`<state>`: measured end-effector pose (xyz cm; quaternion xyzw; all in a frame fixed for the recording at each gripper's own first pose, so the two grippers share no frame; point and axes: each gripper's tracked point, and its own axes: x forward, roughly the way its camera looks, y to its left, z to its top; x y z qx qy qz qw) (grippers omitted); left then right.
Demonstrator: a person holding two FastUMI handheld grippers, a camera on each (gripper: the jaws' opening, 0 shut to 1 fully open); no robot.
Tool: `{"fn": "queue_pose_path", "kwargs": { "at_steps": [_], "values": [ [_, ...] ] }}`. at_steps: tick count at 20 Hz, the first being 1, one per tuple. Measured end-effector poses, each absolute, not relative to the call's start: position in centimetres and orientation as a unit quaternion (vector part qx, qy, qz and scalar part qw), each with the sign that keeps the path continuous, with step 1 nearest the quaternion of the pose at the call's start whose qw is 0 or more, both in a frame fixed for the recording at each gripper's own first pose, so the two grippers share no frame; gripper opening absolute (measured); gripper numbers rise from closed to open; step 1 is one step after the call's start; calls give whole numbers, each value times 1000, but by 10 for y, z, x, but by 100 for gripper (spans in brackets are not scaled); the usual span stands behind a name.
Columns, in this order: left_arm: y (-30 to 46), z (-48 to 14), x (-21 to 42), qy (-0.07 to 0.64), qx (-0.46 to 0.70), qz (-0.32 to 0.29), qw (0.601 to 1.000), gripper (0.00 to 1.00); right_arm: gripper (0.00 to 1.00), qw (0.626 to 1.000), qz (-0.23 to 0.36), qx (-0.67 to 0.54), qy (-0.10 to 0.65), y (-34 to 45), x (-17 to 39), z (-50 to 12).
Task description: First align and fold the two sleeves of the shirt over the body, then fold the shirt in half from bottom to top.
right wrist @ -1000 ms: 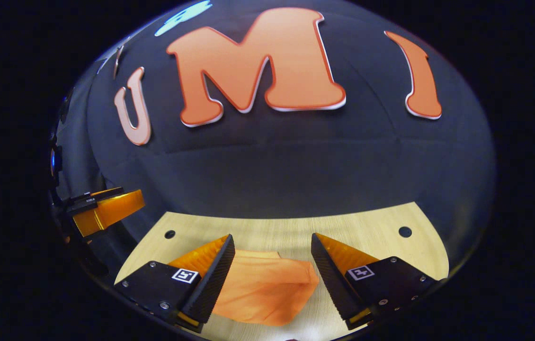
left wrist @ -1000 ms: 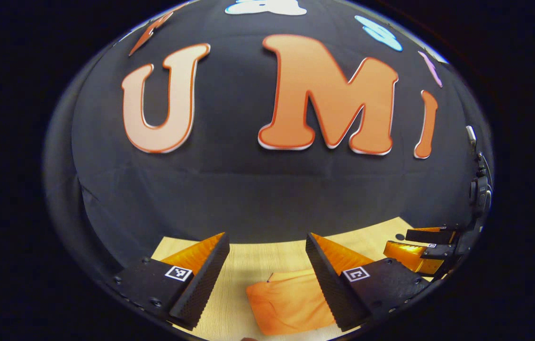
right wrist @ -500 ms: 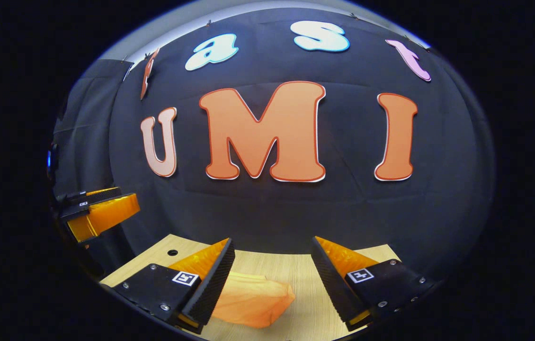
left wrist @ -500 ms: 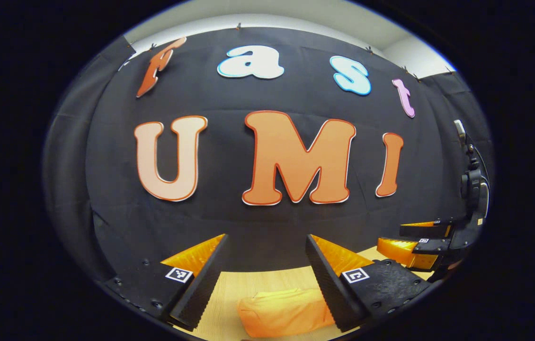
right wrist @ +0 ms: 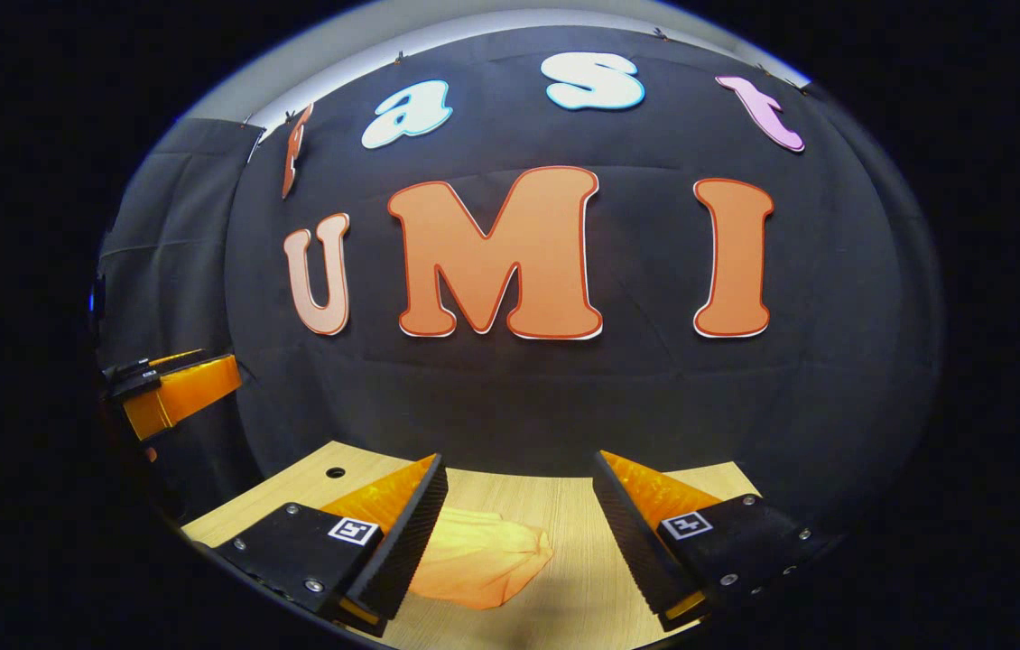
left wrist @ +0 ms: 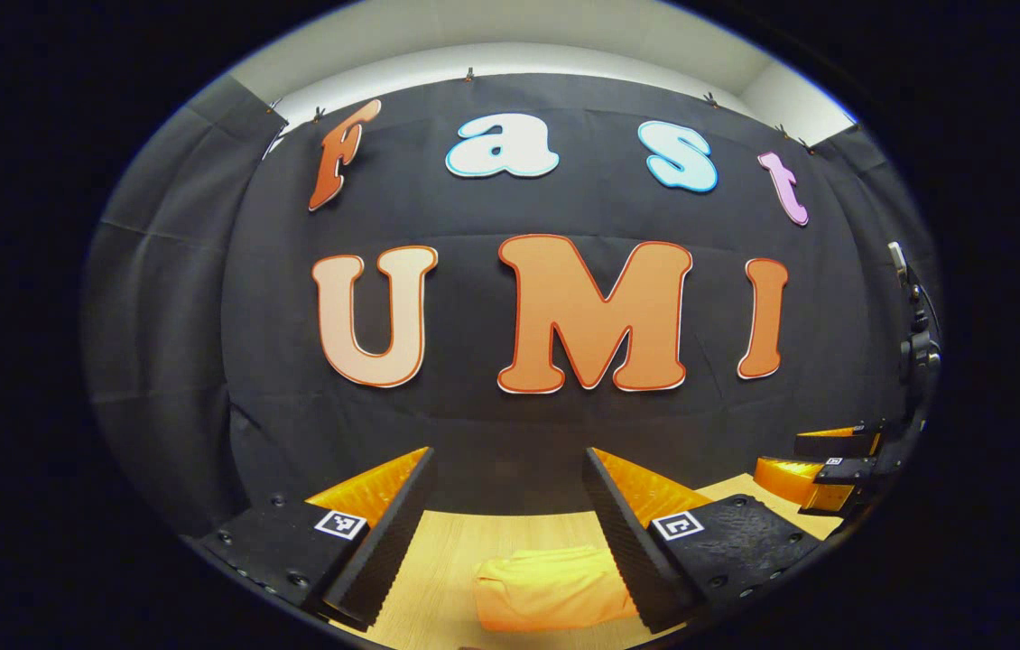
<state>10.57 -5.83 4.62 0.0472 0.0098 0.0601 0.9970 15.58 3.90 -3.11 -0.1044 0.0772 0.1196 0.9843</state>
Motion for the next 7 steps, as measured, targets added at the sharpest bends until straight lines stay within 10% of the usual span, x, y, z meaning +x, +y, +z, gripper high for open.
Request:
{"fn": "queue_pose_path", "kwargs": {
  "at_steps": [7],
  "values": [
    [-51, 42, 82, 18, 34, 83, 996, 99, 98, 982, 136, -109, 71, 43, 143, -34]
  ]
}}
